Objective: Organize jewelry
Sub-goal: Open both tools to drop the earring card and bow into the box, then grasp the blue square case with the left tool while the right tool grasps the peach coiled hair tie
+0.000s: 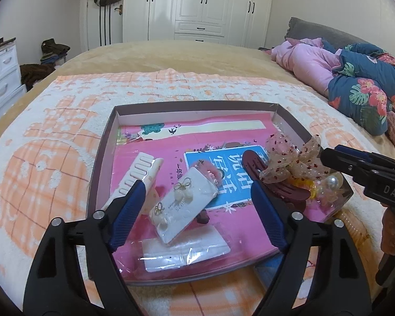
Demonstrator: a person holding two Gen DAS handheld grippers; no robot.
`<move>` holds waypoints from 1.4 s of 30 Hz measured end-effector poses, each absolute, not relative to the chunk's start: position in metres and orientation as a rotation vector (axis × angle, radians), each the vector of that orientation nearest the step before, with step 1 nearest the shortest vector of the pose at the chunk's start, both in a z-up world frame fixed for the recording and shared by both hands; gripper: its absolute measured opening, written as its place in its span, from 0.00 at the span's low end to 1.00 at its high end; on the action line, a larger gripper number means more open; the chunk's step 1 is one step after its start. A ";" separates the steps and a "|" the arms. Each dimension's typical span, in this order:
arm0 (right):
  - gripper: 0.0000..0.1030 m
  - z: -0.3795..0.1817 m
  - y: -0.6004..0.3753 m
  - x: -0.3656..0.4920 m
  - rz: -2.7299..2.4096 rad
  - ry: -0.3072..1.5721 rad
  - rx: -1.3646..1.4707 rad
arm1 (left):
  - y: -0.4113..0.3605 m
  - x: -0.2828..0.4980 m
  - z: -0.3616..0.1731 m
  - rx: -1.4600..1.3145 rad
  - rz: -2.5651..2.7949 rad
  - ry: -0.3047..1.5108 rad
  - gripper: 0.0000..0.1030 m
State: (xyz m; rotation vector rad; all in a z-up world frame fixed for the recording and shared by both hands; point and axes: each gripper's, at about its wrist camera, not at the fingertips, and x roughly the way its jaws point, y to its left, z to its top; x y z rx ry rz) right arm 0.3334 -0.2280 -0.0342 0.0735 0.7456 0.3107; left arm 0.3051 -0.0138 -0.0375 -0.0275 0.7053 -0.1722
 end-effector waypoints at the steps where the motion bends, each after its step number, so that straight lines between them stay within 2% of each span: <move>1: 0.59 -0.032 -0.230 0.330 0.308 0.738 0.079 | -0.014 0.304 -0.037 -0.027 -0.172 0.703 0.74; 9: 0.69 -0.020 -0.243 0.312 0.297 0.711 0.099 | -0.013 0.288 -0.025 -0.042 -0.171 0.665 0.84; 27: 0.70 -0.010 -0.254 0.270 0.284 0.661 0.053 | -0.021 0.244 -0.012 -0.052 -0.194 0.622 0.85; 42: 0.70 -0.042 -0.275 0.236 0.248 0.758 0.110 | -0.041 0.220 -0.034 -0.048 -0.237 0.690 0.85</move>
